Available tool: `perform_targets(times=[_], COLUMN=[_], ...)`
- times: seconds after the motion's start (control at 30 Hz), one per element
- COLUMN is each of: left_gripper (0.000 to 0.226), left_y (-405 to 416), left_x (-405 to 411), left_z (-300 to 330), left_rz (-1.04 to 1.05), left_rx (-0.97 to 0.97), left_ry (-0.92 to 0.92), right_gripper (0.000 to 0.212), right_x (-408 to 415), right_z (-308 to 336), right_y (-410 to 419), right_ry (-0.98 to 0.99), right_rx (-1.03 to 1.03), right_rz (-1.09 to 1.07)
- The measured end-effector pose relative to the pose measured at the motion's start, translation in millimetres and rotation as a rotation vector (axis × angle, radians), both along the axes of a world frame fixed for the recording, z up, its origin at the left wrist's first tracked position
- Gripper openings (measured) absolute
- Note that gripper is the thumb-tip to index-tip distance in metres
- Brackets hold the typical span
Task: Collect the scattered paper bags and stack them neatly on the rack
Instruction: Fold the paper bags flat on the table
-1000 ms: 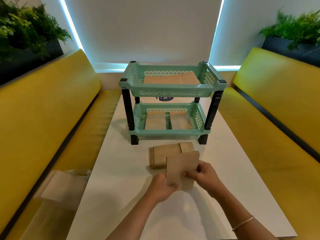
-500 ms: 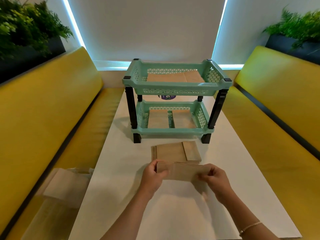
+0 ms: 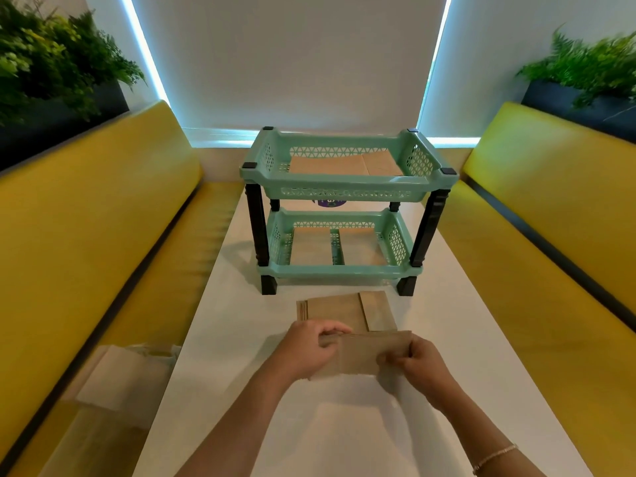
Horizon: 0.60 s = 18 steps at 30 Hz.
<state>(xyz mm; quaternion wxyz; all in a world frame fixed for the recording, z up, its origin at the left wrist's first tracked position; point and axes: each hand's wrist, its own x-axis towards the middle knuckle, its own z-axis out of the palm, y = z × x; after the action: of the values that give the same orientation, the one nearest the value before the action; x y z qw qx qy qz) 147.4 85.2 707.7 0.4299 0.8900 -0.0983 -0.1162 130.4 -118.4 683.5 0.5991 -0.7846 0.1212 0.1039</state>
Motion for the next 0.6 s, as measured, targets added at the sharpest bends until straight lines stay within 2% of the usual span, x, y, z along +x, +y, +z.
perform_targets(times=[0.13, 0.2, 0.27, 0.37, 0.43, 0.5, 0.57, 0.6], left_gripper=[0.037, 0.035, 0.031, 0.020, 0.018, 0.018, 0.022, 0.027], left_y=[-1, -1, -4, -15, -27, -39, -53, -60], left_x=[14, 25, 36, 57, 73, 91, 111, 122], left_z=[11, 15, 20, 27, 29, 29, 30, 30], left_rz=[0.046, 0.145, 0.261, 0.441, 0.508, 0.514, 0.506, 0.517], left_rx=[0.064, -0.092, -0.345, -0.559, -0.518, -0.337, -0.122, -0.049], left_ry=[-0.005, 0.089, 0.246, 0.351, 0.287, 0.151, 0.044, 0.024], right_gripper=[0.020, 0.026, 0.030, 0.040, 0.052, 0.056, 0.048, 0.037], right_x=[17, 30, 45, 67, 84, 102, 123, 134], right_z=[25, 35, 41, 47, 47, 50, 55, 59], right_y=[-3, -3, 0, 14, 23, 28, 30, 30], right_ry=[-0.001, -0.017, -0.015, 0.051, 0.082, 0.065, 0.028, 0.019], right_rx=[0.157, 0.287, 0.404, 0.443, 0.375, 0.224, 0.059, -0.023], right_rz=[-0.046, -0.116, -0.172, -0.155, -0.170, -0.192, -0.191, -0.189])
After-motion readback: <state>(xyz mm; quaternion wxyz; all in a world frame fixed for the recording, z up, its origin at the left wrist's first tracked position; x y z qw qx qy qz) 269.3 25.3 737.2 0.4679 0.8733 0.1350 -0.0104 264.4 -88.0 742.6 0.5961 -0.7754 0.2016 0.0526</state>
